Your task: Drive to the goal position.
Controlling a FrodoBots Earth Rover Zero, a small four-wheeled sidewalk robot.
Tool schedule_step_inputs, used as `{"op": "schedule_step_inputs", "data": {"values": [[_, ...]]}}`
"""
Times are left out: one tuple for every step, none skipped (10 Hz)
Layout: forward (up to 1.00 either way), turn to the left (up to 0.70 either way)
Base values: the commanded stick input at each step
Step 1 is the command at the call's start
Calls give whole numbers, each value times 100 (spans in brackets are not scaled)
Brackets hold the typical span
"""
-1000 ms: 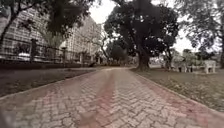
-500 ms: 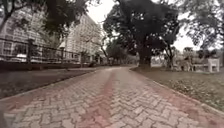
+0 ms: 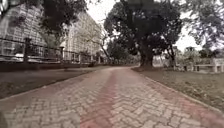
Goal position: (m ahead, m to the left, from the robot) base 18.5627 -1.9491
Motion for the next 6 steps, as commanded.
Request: {"op": "schedule_step_inputs", "data": {"values": [[70, 0], [70, 0], [70, 0], [70, 0], [70, -6], [70, -6]]}}
